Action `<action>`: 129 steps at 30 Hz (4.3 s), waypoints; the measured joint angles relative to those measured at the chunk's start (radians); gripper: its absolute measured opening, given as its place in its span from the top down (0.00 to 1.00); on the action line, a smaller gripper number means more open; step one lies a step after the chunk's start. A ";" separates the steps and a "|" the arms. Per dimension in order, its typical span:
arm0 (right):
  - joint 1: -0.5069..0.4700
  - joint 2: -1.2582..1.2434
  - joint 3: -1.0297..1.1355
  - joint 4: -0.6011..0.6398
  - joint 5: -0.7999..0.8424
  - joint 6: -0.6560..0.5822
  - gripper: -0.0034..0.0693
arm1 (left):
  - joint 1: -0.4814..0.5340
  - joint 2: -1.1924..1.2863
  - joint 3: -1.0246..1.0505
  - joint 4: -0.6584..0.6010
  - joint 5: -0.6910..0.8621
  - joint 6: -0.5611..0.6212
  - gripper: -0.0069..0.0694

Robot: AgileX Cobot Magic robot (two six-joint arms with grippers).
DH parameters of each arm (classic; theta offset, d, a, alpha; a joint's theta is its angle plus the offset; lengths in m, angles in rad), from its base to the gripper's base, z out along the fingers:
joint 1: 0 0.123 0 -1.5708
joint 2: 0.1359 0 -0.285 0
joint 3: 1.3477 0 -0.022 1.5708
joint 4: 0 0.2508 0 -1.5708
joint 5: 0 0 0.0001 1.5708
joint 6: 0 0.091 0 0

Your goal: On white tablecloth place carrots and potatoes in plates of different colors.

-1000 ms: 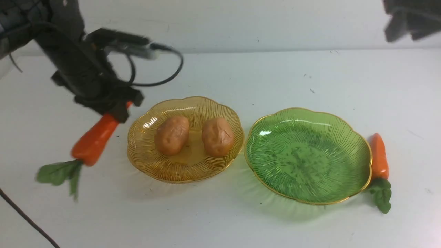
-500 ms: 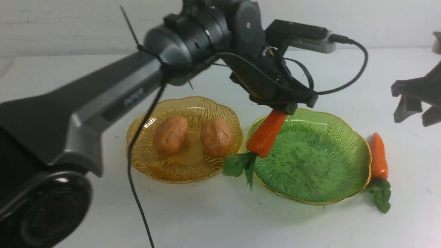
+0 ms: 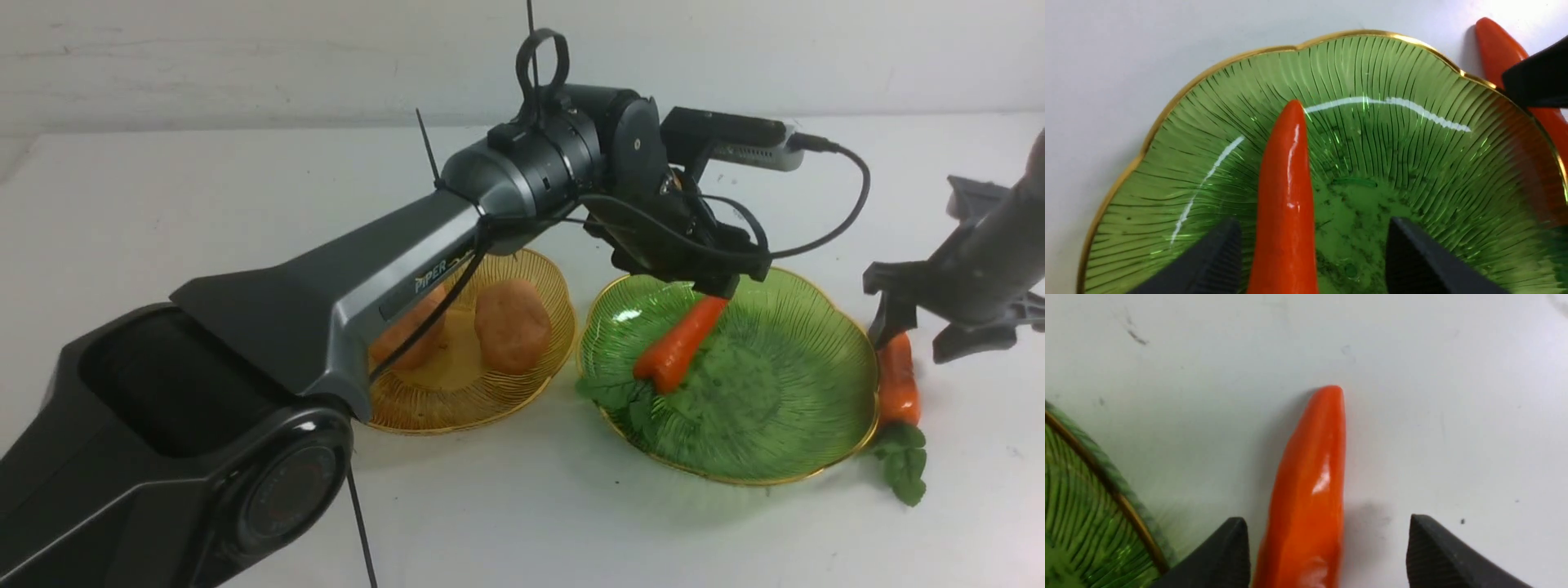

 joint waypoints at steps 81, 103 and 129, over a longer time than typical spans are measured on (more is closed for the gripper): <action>0.226 -1.964 1.090 -0.152 -0.684 0.027 0.97 | 0.101 -1.909 1.479 0.623 -0.067 -0.428 0.91; 0.226 -1.964 1.091 -0.155 -0.676 0.027 0.97 | 0.101 -2.140 1.695 0.627 -0.226 -0.542 0.91; 0.226 -1.964 1.091 -0.158 -0.653 0.027 0.97 | 0.517 -2.366 2.108 0.277 -0.525 0.036 0.91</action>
